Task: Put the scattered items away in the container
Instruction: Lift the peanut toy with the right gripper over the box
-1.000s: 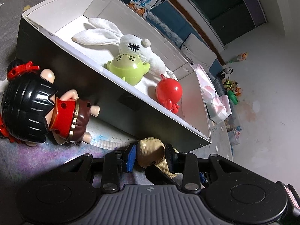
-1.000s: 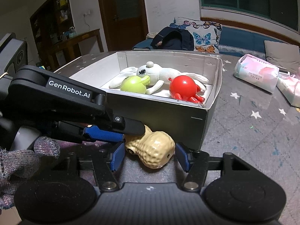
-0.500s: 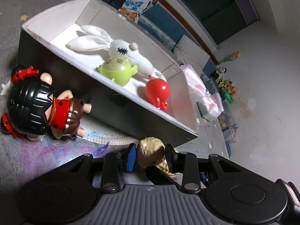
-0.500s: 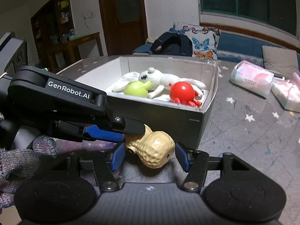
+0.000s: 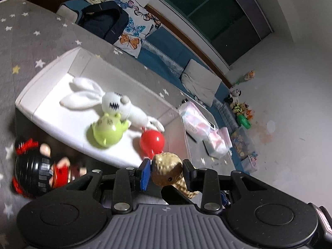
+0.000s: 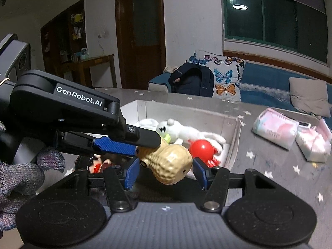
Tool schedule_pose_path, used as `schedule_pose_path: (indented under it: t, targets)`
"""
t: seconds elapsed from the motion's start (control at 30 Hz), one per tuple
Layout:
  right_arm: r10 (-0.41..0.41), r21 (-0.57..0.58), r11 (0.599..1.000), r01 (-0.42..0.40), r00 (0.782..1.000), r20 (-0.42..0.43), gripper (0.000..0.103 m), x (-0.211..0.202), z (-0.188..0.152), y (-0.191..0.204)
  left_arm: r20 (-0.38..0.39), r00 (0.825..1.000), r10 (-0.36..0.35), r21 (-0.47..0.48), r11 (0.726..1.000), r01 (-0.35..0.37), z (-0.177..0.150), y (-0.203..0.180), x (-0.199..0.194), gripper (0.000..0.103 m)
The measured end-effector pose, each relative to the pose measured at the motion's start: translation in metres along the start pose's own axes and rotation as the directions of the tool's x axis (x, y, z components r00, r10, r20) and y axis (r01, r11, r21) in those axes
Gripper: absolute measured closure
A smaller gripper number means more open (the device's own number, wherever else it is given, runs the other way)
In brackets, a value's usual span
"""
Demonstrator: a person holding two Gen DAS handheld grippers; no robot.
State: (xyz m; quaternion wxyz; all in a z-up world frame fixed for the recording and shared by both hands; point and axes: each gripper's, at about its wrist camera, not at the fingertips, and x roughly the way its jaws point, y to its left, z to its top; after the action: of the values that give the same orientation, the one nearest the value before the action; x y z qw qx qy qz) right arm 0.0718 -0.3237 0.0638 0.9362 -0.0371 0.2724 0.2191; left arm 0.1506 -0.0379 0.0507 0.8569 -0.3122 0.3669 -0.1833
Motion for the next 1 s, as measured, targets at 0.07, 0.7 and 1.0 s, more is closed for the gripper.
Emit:
schedule_pose_path:
  t: [0.07,0.7,1.0]
  targets:
    - [0.003,0.012,1.000,-0.003,1.000,0.003,0.046,0.007,0.008,-0.005,0.003,1.000,0.000,0.012,1.000,0.000,0.010,-0.001,0.005,0.067]
    - [0.010,0.121,0.993,0.001,0.996,-0.085,0.046,0.112,0.062,-0.066,-0.022,0.998,0.052,0.030,0.998,-0.051,0.085,0.008,0.096,0.067]
    - [0.009,0.100,0.995,0.008,0.985,-0.171,0.046,0.153,0.067,-0.082,-0.047,0.997,0.069,-0.019,0.997,-0.070,0.094,0.023,0.128,0.067]
